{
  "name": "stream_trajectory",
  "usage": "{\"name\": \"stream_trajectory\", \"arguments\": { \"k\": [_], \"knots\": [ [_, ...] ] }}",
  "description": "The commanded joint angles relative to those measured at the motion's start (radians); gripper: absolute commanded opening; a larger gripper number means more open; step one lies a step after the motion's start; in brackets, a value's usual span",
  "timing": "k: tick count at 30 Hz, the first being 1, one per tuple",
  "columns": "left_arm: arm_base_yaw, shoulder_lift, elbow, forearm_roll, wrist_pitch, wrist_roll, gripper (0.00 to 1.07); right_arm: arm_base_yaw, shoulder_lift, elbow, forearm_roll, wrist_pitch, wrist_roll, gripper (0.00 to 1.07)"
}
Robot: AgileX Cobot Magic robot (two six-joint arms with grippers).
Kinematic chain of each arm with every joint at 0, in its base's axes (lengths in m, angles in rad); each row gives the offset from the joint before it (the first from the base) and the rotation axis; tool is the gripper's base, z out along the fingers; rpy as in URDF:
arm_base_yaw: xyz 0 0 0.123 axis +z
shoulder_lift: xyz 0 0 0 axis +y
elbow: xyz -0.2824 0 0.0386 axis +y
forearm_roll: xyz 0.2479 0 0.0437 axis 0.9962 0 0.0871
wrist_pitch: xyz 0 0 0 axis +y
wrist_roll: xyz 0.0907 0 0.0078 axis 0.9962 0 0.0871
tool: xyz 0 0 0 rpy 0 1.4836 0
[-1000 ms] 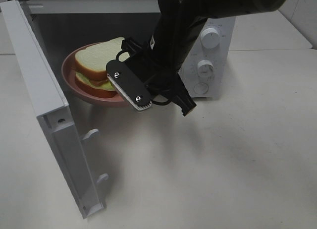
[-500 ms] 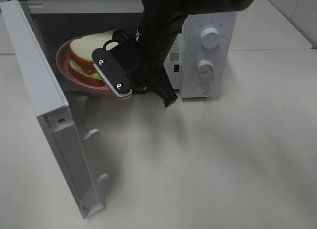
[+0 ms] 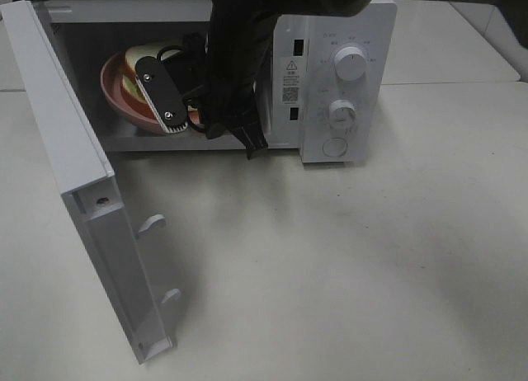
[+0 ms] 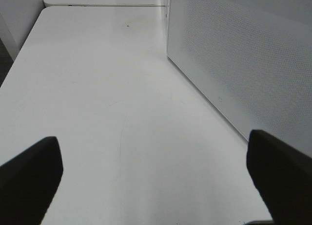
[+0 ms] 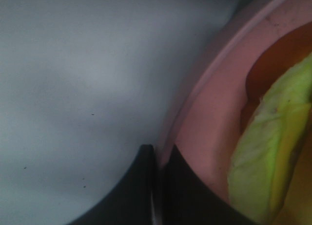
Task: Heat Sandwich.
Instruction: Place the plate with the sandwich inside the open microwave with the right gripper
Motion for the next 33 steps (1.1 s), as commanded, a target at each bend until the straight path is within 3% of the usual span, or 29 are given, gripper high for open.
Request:
{"name": "stream_trajectory", "arguments": {
  "k": [1, 17, 33],
  "knots": [
    [0.001, -0.026, 0.002, -0.004, -0.006, 0.002, 0.97, 0.000, 0.023, -0.058, -0.010, 0.000, 0.019, 0.00],
    [0.001, -0.026, 0.002, -0.004, -0.006, 0.002, 0.97, -0.005, 0.160, -0.237, -0.021, 0.010, 0.103, 0.00],
    [0.001, -0.026, 0.002, -0.004, -0.006, 0.002, 0.97, -0.023, 0.200, -0.281, -0.037, 0.001, 0.100, 0.03]
  ]
}}
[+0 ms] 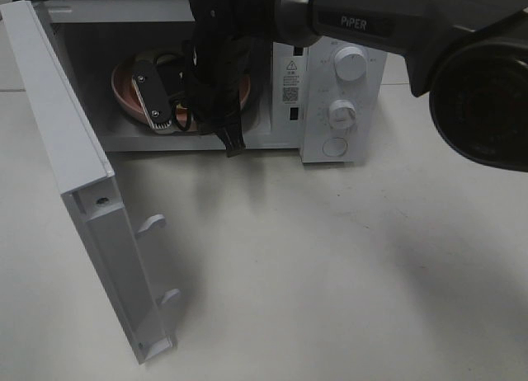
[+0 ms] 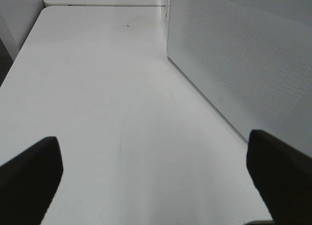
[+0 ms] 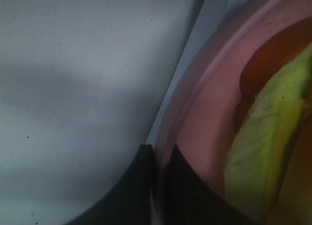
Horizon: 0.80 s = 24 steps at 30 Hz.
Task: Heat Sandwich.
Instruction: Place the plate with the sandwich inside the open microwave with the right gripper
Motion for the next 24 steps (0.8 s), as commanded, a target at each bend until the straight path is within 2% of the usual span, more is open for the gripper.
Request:
{"name": "stream_trajectory", "arguments": {
  "k": [1, 6, 9, 10, 11, 13, 14, 15, 18, 24],
  "knots": [
    [0.001, -0.026, 0.002, -0.004, -0.006, 0.002, 0.97, -0.001, -0.006, -0.017, -0.005, -0.031, 0.003, 0.03],
    [0.001, -0.026, 0.002, -0.004, -0.006, 0.002, 0.97, -0.001, -0.006, -0.017, -0.004, -0.040, 0.031, 0.09],
    [0.001, -0.026, 0.002, -0.004, -0.006, 0.002, 0.97, -0.001, -0.006, -0.017, -0.010, -0.063, 0.096, 0.20],
    [0.001, -0.026, 0.002, -0.004, -0.006, 0.002, 0.97, -0.001, -0.006, -0.017, -0.010, -0.063, 0.096, 0.20],
    [0.001, -0.026, 0.002, -0.004, -0.006, 0.002, 0.97, -0.001, -0.006, -0.017, -0.036, -0.063, 0.123, 0.28],
    [0.001, -0.026, 0.002, -0.004, -0.006, 0.002, 0.97, -0.001, -0.006, -0.017, -0.049, -0.063, 0.145, 0.36],
    [0.001, -0.026, 0.002, -0.004, -0.006, 0.002, 0.97, -0.001, -0.006, -0.017, -0.049, -0.063, 0.145, 0.36],
    [0.001, -0.026, 0.002, -0.004, -0.006, 0.002, 0.97, -0.001, -0.006, -0.017, -0.049, -0.063, 0.159, 0.43],
    [0.001, -0.026, 0.002, -0.004, -0.006, 0.002, 0.97, -0.001, -0.006, -0.017, -0.049, -0.061, 0.186, 0.54],
    [0.001, -0.026, 0.002, -0.004, -0.006, 0.002, 0.97, 0.001, -0.008, -0.017, -0.034, -0.056, 0.226, 0.65]
  ]
}}
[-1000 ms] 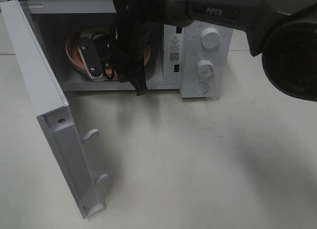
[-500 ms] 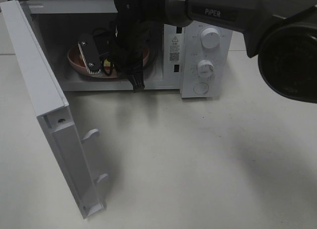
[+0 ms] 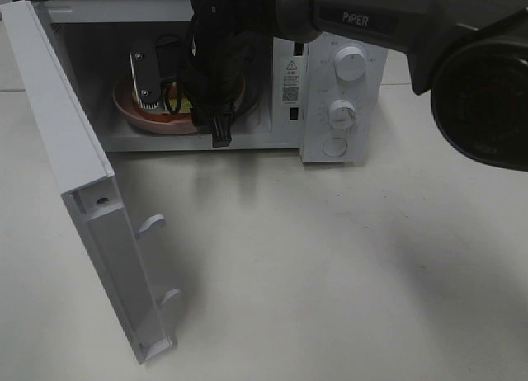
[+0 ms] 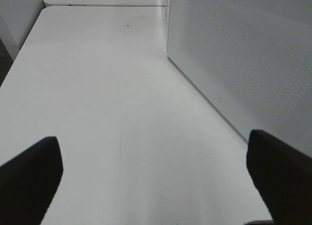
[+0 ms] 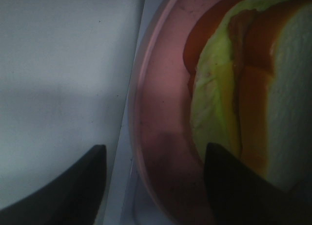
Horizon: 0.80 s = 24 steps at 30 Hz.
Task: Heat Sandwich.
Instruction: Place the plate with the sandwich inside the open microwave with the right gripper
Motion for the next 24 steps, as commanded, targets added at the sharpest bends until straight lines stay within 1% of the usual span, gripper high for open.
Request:
{"name": "stream_trajectory", "arguments": {
  "k": [1, 5, 8, 9, 12, 13, 14, 17, 18, 19, 21, 22, 23, 24],
  "knots": [
    [0.001, -0.026, 0.002, -0.004, -0.006, 0.002, 0.97, 0.002, -0.011, -0.005, 0.020, 0.004, 0.022, 0.65],
    [0.001, -0.026, 0.002, -0.004, -0.006, 0.002, 0.97, 0.002, -0.021, 0.008, 0.027, -0.005, 0.022, 0.66],
    [0.001, -0.026, 0.002, -0.004, -0.006, 0.002, 0.97, 0.002, -0.040, 0.052, 0.027, -0.042, 0.030, 0.66],
    [0.001, -0.026, 0.002, -0.004, -0.006, 0.002, 0.97, 0.002, -0.040, 0.052, 0.027, -0.042, 0.030, 0.66],
    [0.001, -0.026, 0.002, -0.004, -0.006, 0.002, 0.97, 0.002, -0.081, 0.141, 0.026, -0.097, 0.032, 0.66],
    [0.001, -0.026, 0.002, -0.004, -0.006, 0.002, 0.97, 0.002, -0.110, 0.189, 0.023, -0.136, 0.032, 0.66],
    [0.001, -0.026, 0.002, -0.004, -0.006, 0.002, 0.97, 0.002, -0.110, 0.189, 0.023, -0.136, 0.032, 0.66],
    [0.001, -0.026, 0.002, -0.004, -0.006, 0.002, 0.97, 0.002, -0.148, 0.254, 0.023, -0.180, 0.032, 0.66],
    [0.001, -0.026, 0.002, -0.004, -0.006, 0.002, 0.97, 0.002, -0.148, 0.254, 0.023, -0.180, 0.032, 0.66],
    [0.001, -0.026, 0.002, -0.004, -0.006, 0.002, 0.97, 0.002, -0.171, 0.298, 0.019, -0.208, 0.033, 0.66],
    [0.001, -0.026, 0.002, -0.004, -0.006, 0.002, 0.97, 0.002, -0.198, 0.347, 0.010, -0.243, 0.033, 0.66],
    [0.001, -0.026, 0.002, -0.004, -0.006, 0.002, 0.97, 0.001, -0.220, 0.399, -0.007, -0.275, 0.033, 0.66],
    [0.001, -0.026, 0.002, -0.004, -0.006, 0.002, 0.97, 0.001, -0.220, 0.399, -0.007, -0.275, 0.033, 0.66],
    [0.001, -0.026, 0.002, -0.004, -0.006, 0.002, 0.97, 0.000, -0.234, 0.425, -0.011, -0.291, 0.033, 0.66]
  ]
}}
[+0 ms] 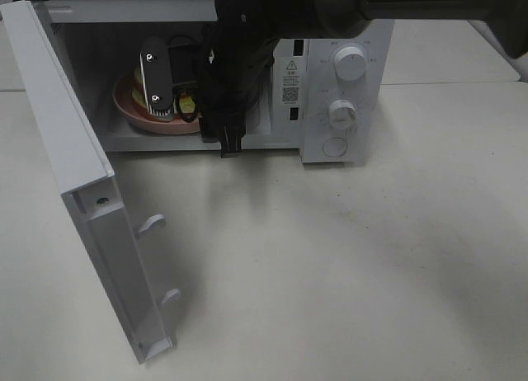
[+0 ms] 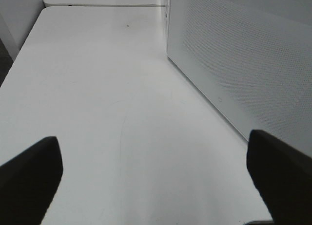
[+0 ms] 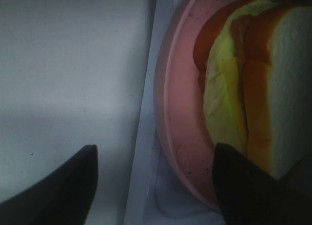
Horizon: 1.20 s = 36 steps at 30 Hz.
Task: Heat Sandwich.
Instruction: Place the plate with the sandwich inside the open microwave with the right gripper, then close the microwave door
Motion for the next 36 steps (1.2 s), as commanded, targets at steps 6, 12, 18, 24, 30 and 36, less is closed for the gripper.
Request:
{"name": "stream_trajectory", "arguments": {
  "k": [6, 12, 18, 24, 30, 36],
  "knots": [
    [0.001, -0.026, 0.002, -0.004, -0.006, 0.002, 0.97, 0.000, -0.126, 0.210, -0.022, -0.143, 0.015, 0.66],
    [0.001, -0.026, 0.002, -0.004, -0.006, 0.002, 0.97, 0.000, -0.215, 0.350, -0.022, -0.189, 0.116, 0.66],
    [0.001, -0.026, 0.002, -0.004, -0.006, 0.002, 0.97, 0.000, -0.277, 0.435, -0.022, -0.209, 0.211, 0.70],
    [0.001, -0.026, 0.002, -0.004, -0.006, 0.002, 0.97, 0.000, -0.360, 0.542, -0.044, -0.245, 0.327, 0.88],
    [0.001, -0.026, 0.002, -0.004, -0.006, 0.002, 0.97, 0.000, -0.452, 0.657, -0.067, -0.248, 0.365, 0.87],
    [0.001, -0.026, 0.002, -0.004, -0.006, 0.002, 0.97, 0.000, -0.560, 0.780, -0.067, -0.243, 0.427, 0.85]
  ]
}}
